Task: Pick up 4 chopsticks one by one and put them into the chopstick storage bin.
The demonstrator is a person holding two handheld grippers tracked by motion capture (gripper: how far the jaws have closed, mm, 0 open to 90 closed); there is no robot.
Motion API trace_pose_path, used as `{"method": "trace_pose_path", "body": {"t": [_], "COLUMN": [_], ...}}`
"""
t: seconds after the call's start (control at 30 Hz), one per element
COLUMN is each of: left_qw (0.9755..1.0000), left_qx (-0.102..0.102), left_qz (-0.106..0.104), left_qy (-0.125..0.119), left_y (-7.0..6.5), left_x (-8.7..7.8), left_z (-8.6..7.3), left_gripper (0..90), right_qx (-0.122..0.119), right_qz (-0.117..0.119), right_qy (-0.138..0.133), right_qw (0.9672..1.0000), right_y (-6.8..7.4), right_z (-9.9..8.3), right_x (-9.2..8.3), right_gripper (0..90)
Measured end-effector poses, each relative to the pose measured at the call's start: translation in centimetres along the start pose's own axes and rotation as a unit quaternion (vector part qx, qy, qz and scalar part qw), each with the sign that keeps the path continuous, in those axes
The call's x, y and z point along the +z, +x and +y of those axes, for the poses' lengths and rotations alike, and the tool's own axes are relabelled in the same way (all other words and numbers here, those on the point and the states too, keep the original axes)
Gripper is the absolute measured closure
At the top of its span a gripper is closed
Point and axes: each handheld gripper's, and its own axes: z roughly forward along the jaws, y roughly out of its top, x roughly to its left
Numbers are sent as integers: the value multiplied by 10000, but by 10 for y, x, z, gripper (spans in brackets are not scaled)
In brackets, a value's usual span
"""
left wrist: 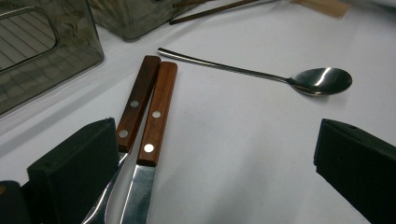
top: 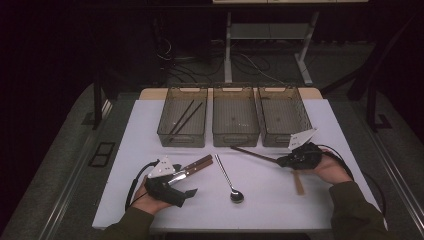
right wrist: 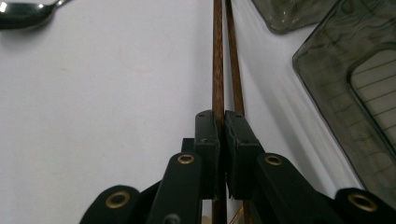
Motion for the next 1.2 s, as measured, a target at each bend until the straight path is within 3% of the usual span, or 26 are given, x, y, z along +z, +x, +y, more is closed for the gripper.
{"method": "trace_pose_path", "body": {"t": [0.37,0.8,0.93,1.2], "left_qw": [9998,9996,9996,9996], "left_qx": [69,80,84,86], "left_qz": [-159,-241,-244,-241], "left_qy": [-47,-85,-95,-87], "left_y": [0,2,2,1], "left_x": [-2,-3,-3,-3], "left_z": [-2,-4,-4,-3], "left_gripper": [0,0,0,0], "right_qx": [122,581,568,416], "right_qz": [-55,-62,47,43], "right_qy": [-170,-397,-518,-722], "right_qw": [9998,9975,9970,9965], "right_y": [7,10,13,21], "right_z": [4,15,20,30], "right_x": [-15,-22,-22,-30], "right_gripper": [846,846,846,846]}}
